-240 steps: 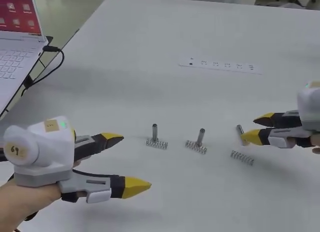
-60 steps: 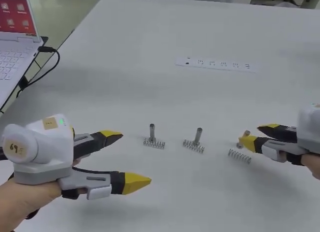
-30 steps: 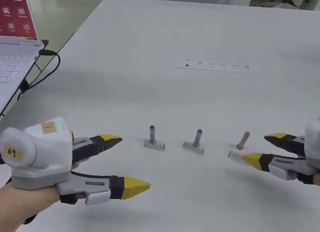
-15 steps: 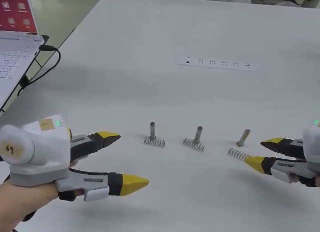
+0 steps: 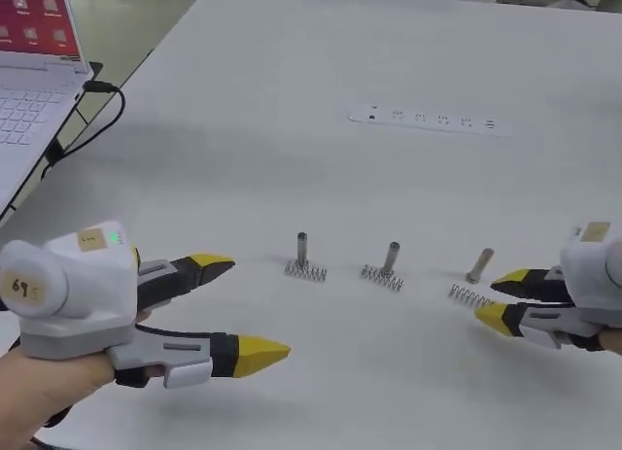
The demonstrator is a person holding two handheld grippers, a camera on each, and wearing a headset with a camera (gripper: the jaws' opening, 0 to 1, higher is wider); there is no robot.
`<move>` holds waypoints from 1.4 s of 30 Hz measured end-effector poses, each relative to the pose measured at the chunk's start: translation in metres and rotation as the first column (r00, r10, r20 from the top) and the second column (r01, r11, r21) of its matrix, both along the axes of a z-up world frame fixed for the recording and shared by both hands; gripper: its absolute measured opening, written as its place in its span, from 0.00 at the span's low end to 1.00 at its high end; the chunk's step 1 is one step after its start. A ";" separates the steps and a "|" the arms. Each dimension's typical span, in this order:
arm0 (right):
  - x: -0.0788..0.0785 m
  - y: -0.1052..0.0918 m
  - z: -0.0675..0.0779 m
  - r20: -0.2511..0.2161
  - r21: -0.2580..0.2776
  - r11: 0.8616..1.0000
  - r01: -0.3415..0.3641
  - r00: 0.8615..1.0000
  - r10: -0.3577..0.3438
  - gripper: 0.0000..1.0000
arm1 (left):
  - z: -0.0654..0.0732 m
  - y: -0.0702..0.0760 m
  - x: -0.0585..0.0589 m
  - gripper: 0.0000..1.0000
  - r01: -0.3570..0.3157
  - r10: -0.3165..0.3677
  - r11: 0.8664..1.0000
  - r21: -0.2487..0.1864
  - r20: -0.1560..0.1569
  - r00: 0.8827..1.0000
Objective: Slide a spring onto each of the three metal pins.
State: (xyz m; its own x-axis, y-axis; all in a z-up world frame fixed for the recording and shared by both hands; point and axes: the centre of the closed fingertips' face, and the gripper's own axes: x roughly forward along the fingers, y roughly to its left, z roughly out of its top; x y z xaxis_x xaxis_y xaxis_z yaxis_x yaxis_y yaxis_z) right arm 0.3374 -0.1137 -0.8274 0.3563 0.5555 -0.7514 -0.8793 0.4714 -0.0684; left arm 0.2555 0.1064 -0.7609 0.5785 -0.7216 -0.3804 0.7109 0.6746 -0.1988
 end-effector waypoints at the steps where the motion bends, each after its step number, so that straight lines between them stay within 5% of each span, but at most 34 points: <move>1: 0.001 0.000 -0.002 -0.005 -0.005 1.000 -0.002 1.000 0.002 0.23 | 0.000 0.000 0.000 0.72 0.000 0.000 1.000 0.000 0.000 1.000; 7: 0.005 -0.003 -0.015 -0.043 -0.031 1.000 -0.003 0.999 0.001 0.23 | 0.000 -0.001 0.000 0.72 0.000 0.000 1.000 0.000 0.000 1.000; 28: 0.001 0.002 -0.023 -0.081 -0.059 0.997 -0.041 0.996 0.036 0.10 | -0.002 0.000 -0.003 0.72 0.002 -0.002 1.000 0.001 -0.010 1.000; 42: -0.004 0.003 -0.019 -0.063 -0.079 0.993 -0.085 0.995 0.080 0.08 | 0.001 -0.001 -0.002 0.72 0.016 -0.016 1.000 0.009 -0.007 1.000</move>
State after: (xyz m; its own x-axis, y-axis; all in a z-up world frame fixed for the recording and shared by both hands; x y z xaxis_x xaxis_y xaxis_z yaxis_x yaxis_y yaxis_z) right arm 0.3334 -0.1109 -0.8468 0.2649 0.5176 -0.8136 -0.9186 0.3920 -0.0498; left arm 0.2533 0.1049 -0.7604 0.5644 -0.7270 -0.3910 0.7201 0.6652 -0.1975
